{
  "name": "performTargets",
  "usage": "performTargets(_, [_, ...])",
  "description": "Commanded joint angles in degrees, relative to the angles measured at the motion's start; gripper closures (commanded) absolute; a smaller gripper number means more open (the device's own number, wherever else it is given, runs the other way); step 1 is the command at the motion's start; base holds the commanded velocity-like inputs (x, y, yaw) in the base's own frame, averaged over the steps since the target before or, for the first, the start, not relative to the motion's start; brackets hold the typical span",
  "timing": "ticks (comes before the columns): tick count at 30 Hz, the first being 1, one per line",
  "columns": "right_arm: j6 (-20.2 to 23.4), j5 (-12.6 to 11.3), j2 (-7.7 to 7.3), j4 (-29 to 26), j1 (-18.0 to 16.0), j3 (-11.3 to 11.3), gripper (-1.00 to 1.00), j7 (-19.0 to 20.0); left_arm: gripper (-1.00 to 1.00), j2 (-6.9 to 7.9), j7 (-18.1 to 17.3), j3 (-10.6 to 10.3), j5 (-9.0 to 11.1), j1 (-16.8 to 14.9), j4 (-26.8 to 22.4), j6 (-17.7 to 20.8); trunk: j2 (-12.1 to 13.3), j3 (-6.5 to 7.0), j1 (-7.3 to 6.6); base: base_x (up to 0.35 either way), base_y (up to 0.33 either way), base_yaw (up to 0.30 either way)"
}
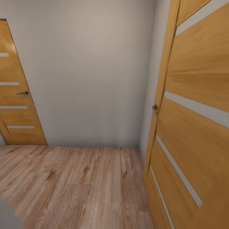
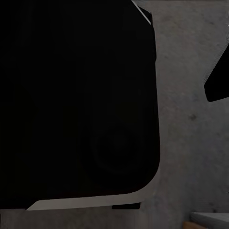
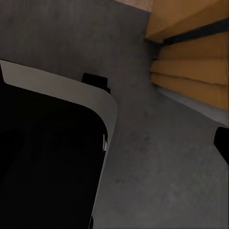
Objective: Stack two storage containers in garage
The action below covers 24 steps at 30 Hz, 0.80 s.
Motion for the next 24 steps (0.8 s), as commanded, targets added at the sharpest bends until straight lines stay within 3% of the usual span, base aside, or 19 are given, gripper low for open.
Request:
performTargets(1, [-0.3, -0.4, 0.04, 0.2, 0.0, 0.5, -1.00, 0.0, -1.00, 0.00, 0.0, 0.1, 0.0, 0.0, 0.0, 0.0, 0.0, -0.06, 0.03, 0.294, 0.000, 0.000])
performTargets(9, [-0.3, -0.4, 0.04, 0.2, 0.0, 0.5, -1.00, 0.0, -1.00, 0.00, 0.1, 0.1, 0.0, 0.0, 0.0, 0.0, 0.0, -0.06, 0.03, 0.250, 0.000, 0.000])
performTargets(24, [-0.3, -0.4, 0.04, 0.2, 0.0, 0.5, -1.00, 0.0, -1.00, 0.00, 0.1, 0.2, 0.1, 0.0, 0.0, 0.0, 0.0, -0.06, 0.03, 0.041, 0.000, 0.000])
